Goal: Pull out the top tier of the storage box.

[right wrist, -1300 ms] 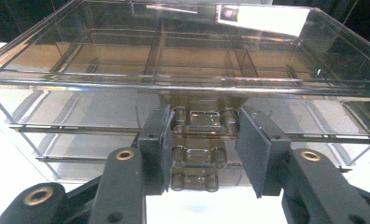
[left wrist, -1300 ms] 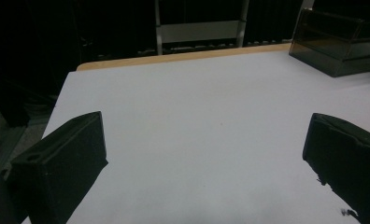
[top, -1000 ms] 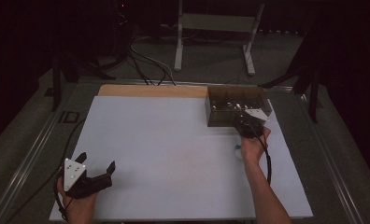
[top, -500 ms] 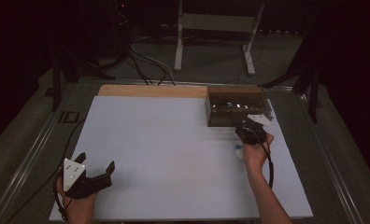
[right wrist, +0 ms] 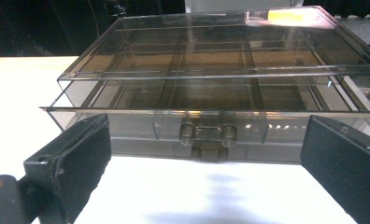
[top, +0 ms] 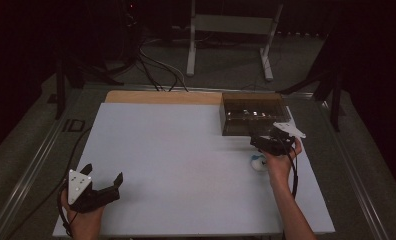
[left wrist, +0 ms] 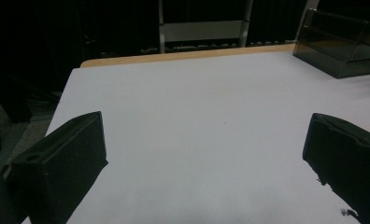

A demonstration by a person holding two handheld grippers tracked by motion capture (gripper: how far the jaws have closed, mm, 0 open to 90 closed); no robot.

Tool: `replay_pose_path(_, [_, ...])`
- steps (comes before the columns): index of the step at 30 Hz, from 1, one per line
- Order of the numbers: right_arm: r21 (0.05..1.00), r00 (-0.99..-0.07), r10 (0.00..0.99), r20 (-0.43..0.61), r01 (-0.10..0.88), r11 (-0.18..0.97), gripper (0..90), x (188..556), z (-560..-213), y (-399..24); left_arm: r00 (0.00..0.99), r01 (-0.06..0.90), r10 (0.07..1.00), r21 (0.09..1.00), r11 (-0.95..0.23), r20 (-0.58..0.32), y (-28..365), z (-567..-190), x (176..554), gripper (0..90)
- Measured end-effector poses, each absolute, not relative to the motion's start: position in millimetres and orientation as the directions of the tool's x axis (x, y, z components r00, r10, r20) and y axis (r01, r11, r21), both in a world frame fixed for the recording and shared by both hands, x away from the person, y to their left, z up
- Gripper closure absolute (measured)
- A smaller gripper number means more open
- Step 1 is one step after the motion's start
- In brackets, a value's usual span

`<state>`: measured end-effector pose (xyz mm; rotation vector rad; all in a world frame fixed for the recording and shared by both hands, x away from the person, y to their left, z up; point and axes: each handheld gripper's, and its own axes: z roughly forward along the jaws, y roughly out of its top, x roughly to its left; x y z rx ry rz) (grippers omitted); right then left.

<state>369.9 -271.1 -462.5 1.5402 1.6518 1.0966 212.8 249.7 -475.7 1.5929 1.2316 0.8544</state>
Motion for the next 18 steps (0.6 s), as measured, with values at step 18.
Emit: replay_pose_path(18, [0.904, -0.181, 0.973, 0.145, 0.424, -0.057, 0.0, 360, -454, -287, 0.265, 0.337, 0.964, 0.938, -0.082, -0.01, 248, -477, 214, 1.1])
